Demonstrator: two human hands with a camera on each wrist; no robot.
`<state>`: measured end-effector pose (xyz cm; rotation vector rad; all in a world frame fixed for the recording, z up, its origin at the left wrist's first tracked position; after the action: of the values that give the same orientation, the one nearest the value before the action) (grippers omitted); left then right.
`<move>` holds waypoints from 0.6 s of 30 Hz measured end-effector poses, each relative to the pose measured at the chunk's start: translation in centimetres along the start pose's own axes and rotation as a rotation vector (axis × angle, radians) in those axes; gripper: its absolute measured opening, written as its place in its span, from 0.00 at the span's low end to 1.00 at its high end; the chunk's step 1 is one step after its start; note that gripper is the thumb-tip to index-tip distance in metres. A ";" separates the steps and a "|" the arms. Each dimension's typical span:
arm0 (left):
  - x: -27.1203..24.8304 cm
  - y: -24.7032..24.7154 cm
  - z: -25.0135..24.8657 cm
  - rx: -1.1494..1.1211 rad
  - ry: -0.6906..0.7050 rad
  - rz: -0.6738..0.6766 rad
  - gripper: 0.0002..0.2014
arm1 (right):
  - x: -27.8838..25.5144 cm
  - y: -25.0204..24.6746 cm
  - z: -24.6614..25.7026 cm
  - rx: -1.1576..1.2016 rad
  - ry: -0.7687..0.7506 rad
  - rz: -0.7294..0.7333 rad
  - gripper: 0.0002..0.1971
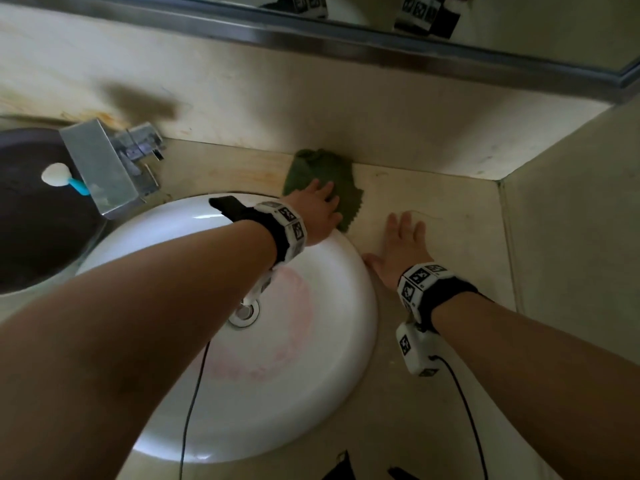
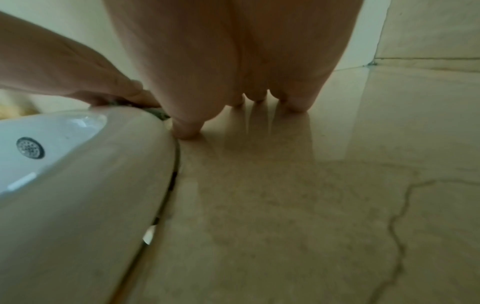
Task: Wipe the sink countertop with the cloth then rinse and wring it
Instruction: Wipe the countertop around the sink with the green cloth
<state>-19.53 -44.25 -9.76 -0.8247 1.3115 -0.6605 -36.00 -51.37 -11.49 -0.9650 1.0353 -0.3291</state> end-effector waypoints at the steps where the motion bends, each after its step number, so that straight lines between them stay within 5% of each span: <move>1: -0.2 -0.2 -1.4 -0.003 0.032 -0.018 0.28 | 0.0 0.1 0.0 -0.016 -0.002 -0.005 0.47; 6: -0.2 0.0 -4.6 -0.056 0.046 -0.086 0.28 | 0.2 -0.1 0.0 -0.013 -0.001 0.003 0.48; 18: -2.6 0.6 6.7 -0.155 -0.301 -0.130 0.25 | 0.2 -0.1 -0.3 0.041 0.001 -0.003 0.47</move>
<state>-13.30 -40.79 -8.40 -1.0981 1.0502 -0.5164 -36.13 -51.74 -11.53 -0.9298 1.0247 -0.3517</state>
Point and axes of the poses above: each hand's wrist, its own x-axis towards the middle knuckle, its own y-axis out of the palm, z = x × y, the point moved 5 cm from there along x, towards the middle knuckle, and after that the axes turned 10 degrees about x, right-handed, at the moved point
